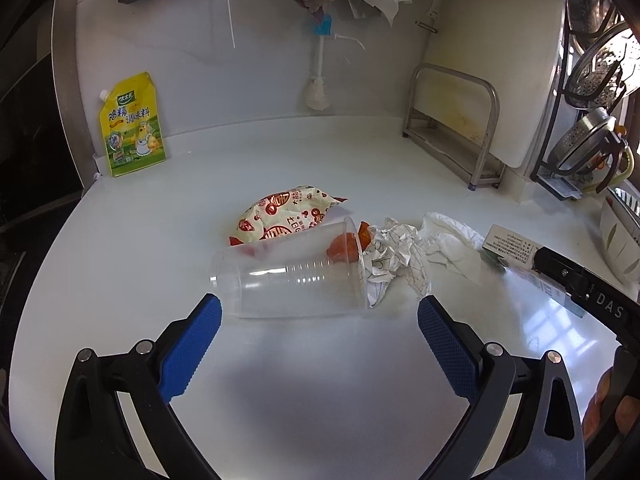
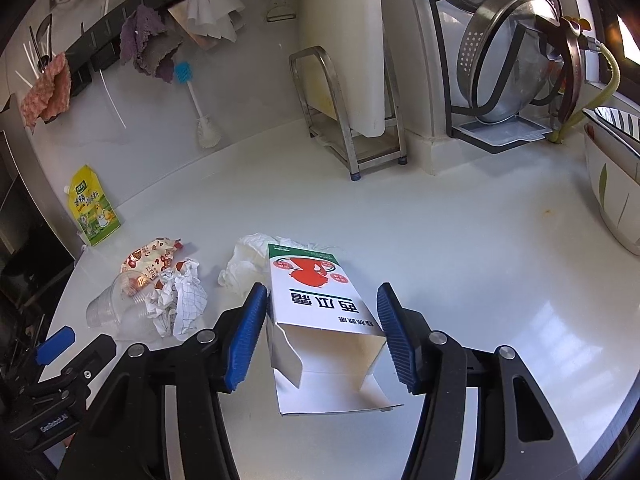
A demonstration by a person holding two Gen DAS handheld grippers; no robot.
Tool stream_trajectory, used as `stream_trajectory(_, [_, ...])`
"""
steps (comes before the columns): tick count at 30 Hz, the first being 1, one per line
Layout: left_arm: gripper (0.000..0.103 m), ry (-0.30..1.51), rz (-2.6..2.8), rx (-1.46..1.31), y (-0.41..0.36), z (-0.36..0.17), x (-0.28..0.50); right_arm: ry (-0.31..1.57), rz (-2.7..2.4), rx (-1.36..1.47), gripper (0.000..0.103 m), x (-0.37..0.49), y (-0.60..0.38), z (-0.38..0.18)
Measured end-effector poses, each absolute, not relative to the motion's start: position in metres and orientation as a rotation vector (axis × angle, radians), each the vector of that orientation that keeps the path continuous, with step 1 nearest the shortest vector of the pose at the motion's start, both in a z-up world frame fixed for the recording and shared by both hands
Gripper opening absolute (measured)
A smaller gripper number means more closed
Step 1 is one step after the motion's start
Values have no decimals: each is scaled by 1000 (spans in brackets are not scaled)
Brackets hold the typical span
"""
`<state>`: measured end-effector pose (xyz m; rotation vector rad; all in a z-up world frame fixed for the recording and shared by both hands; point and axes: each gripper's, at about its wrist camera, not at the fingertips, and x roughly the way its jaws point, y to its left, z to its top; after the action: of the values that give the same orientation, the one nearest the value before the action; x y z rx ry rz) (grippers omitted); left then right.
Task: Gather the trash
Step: 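Grasp the white-green milk carton with the right tool while the left tool grasps the clear plastic cup, then carry the carton and plastic cup over the gray basket with both tools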
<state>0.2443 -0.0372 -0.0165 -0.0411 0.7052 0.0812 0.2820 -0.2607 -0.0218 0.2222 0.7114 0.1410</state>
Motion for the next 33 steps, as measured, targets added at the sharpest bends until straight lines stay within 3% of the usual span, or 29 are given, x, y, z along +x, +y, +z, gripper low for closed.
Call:
stream_trajectory(15, [94, 711, 282, -81, -33, -26, 273, 698, 163, 267, 54, 282, -269, -18])
stream_trajectory(16, [91, 705, 288, -82, -31, -26, 272, 698, 165, 265, 54, 282, -268, -18])
stream_trajectory(18, [72, 710, 291, -85, -27, -26, 272, 697, 166, 262, 54, 282, -268, -17])
stream_trajectory(19, [68, 717, 290, -87, -25, -27, 273, 696, 168, 260, 54, 282, -268, -17])
stream_trajectory(24, [24, 749, 263, -121, -10, -32, 273, 695, 173, 258, 53, 281, -267, -17])
stream_trajectory(27, [6, 752, 249, -124, -2, -33, 270, 692, 175, 255, 53, 281, -267, -17])
stream_trajectory(33, [5, 720, 228, -94, 10, -25, 253, 681, 175, 251, 52, 277, -266, -15])
